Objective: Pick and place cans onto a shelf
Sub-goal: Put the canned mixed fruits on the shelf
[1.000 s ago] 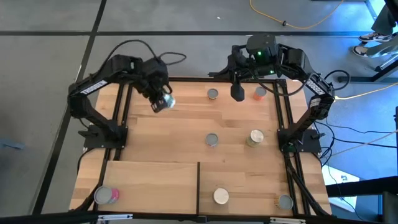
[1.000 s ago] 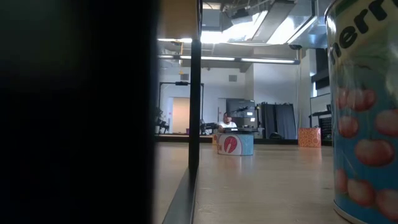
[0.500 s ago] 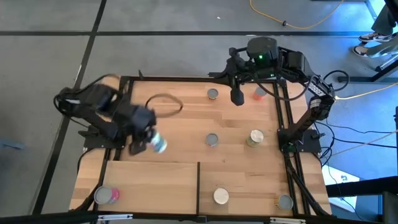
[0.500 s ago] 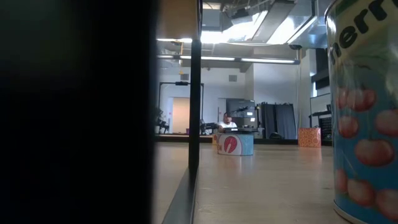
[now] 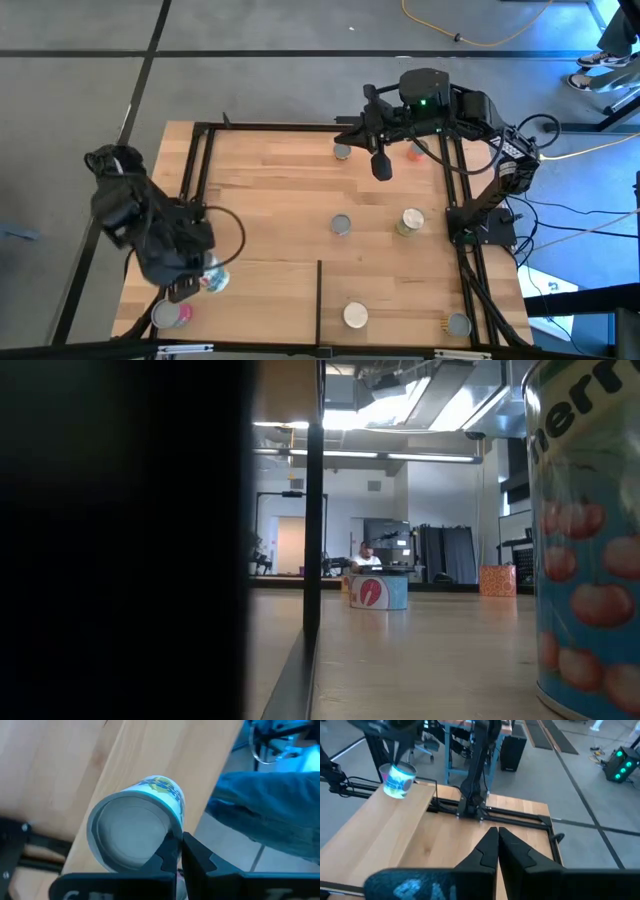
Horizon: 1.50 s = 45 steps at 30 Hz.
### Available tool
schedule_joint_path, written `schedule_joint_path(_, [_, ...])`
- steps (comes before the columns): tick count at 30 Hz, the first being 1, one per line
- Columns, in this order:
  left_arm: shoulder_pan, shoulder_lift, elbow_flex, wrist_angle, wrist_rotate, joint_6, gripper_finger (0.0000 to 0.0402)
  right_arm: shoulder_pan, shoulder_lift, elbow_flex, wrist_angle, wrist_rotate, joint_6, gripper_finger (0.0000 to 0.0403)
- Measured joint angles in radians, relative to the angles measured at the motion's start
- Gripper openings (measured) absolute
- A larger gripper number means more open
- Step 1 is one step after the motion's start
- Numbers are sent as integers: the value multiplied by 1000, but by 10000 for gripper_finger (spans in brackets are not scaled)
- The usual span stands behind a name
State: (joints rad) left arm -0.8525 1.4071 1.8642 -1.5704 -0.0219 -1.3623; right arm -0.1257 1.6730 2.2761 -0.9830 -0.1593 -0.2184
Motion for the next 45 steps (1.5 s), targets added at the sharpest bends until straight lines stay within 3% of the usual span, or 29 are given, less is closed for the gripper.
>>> schedule_joint_path(9, [-125,0,-197,-1,12,-193,2,0,0,0,24,1,0,16])
schedule_joint_path(16, [-194,1,-285,0,63,-333,2,0,0,0,24,0,0,16])
schedule_joint_path(25, [-214,0,-304,0,64,-363,2,0,0,0,23,1,1,16])
schedule_joint_path(37, [-213,1,-305,2,54,-312,40,0,0,0,22,1,12,16])
schedule_joint_path(45, [-213,1,-305,16,173,-361,38,0,0,0,21,1,11,16])
